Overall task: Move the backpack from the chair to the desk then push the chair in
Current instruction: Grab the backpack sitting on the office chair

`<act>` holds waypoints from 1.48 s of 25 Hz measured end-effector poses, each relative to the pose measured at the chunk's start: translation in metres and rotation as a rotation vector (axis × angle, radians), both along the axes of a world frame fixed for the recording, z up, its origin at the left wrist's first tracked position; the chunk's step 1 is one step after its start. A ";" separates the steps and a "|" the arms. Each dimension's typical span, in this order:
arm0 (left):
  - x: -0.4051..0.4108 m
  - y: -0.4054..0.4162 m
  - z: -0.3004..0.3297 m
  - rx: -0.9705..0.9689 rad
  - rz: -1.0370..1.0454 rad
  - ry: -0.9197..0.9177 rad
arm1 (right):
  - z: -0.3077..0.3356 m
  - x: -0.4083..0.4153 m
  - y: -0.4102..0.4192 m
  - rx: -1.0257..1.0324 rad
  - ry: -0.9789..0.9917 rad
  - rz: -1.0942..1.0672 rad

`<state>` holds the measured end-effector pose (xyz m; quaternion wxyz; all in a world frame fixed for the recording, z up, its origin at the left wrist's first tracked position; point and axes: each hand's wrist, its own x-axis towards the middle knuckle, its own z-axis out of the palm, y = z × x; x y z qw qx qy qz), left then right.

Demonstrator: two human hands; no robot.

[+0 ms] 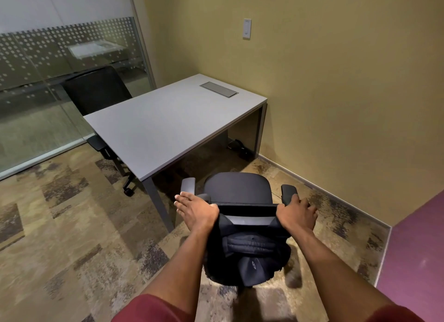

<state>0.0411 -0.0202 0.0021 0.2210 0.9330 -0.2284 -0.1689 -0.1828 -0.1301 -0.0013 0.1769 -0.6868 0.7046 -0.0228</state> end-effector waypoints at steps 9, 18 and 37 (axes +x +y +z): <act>0.017 0.012 0.004 -0.152 0.161 0.075 | 0.008 -0.015 0.020 -0.075 -0.392 -0.292; 0.027 0.030 -0.016 -0.437 0.568 0.517 | 0.004 -0.024 0.032 0.145 -0.700 -0.635; -0.038 0.054 -0.039 -0.349 -0.085 0.849 | 0.006 -0.044 0.071 0.103 -0.818 -0.695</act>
